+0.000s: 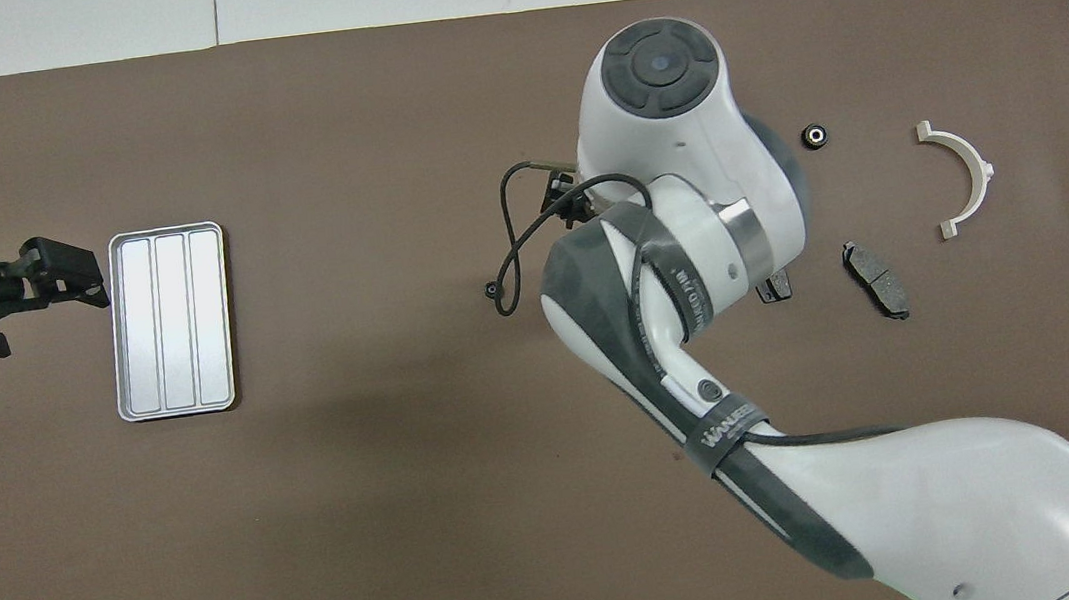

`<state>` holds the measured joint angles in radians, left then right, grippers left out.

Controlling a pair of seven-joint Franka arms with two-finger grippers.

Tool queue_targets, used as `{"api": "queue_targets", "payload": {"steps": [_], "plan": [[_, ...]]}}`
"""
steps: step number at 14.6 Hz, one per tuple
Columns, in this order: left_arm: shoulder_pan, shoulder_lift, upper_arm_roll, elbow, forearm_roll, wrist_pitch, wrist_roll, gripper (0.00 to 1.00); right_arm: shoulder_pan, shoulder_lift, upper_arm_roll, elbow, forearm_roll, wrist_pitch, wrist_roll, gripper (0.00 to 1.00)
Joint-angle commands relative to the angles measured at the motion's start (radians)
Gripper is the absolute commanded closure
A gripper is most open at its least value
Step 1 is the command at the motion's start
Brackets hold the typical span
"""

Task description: Place bearing gear from tray to pile

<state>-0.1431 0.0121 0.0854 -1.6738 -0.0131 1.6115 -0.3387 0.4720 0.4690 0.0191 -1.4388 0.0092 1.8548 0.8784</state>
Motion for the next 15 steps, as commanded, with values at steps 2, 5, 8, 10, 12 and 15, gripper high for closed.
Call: {"api": "queue_targets", "payload": {"steps": [2, 5, 8, 10, 12, 15], "plan": [[0.029, -0.032, -0.022, -0.043, 0.001, 0.001, 0.036, 0.0, 0.089, 0.036, -0.005, 0.006, 0.022, 0.017, 0.173, 0.0], [0.04, -0.034, -0.029, -0.047, 0.001, -0.002, 0.04, 0.0, 0.154, 0.098, -0.007, 0.012, 0.008, 0.105, 0.221, 0.0], [0.088, -0.034, -0.071, -0.047, 0.001, -0.007, 0.05, 0.0, 0.178, 0.151, -0.007, 0.012, -0.02, 0.158, 0.257, 0.0], [0.096, -0.034, -0.078, -0.049, 0.001, -0.004, 0.063, 0.0, 0.172, 0.165, -0.007, 0.008, -0.043, 0.217, 0.257, 0.0], [0.097, -0.034, -0.079, -0.047, 0.001, -0.007, 0.075, 0.0, 0.169, 0.174, -0.007, -0.002, -0.044, 0.24, 0.257, 0.0], [0.109, -0.035, -0.084, -0.047, 0.001, -0.009, 0.078, 0.0, 0.165, 0.186, -0.007, -0.003, -0.043, 0.264, 0.255, 0.0]]}}
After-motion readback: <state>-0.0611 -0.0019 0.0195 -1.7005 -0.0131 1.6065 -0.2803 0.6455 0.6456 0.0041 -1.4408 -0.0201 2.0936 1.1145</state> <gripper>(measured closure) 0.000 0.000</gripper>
